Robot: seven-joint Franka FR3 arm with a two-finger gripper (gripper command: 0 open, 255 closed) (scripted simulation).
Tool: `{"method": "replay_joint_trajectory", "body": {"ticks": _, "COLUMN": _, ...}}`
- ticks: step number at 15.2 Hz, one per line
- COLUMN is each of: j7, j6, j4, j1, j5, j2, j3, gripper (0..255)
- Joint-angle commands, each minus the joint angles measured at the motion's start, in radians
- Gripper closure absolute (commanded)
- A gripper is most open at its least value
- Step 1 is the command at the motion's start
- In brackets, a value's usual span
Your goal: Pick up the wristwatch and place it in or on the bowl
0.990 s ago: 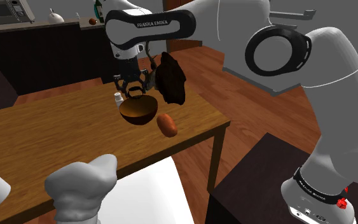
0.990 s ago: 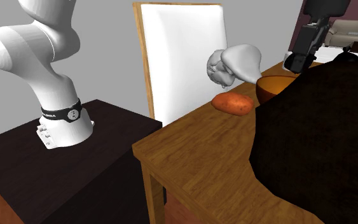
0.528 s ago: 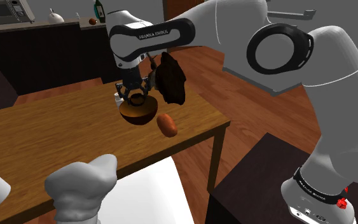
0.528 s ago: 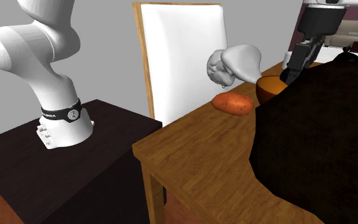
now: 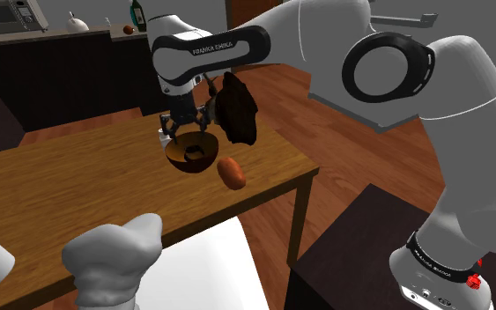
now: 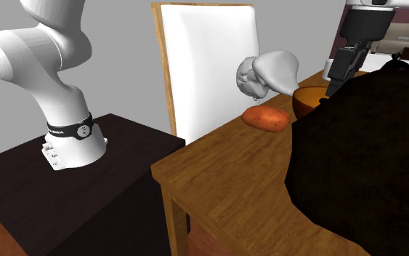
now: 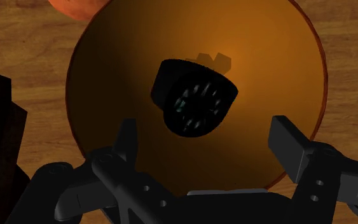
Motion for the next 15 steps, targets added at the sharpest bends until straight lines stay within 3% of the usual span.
{"method": "replay_joint_trajectory", "body": {"ticks": 1, "j7": 0.0, "j6": 0.0, "j4": 0.0, "j1": 0.0, "j5": 0.0, "j2": 0.0, "j3": 0.0, "gripper": 0}}
{"method": "replay_joint_trajectory", "body": {"ticks": 4, "j7": 0.0, "j6": 0.0, "j4": 0.0, "j1": 0.0, "j5": 0.0, "j2": 0.0, "j3": 0.0, "gripper": 0}}
{"method": "replay_joint_trajectory", "body": {"ticks": 8, "j7": -0.008, "j6": -0.148, "j4": 0.181, "j1": 0.022, "j5": -0.003, "j2": 0.03, "j3": -0.002, "gripper": 0}}
{"method": "replay_joint_trajectory", "body": {"ticks": 15, "j7": -0.008, "j6": -0.148, "j4": 0.181, "j1": 0.022, "j5": -0.003, "j2": 0.03, "j3": -0.002, "gripper": 0}}
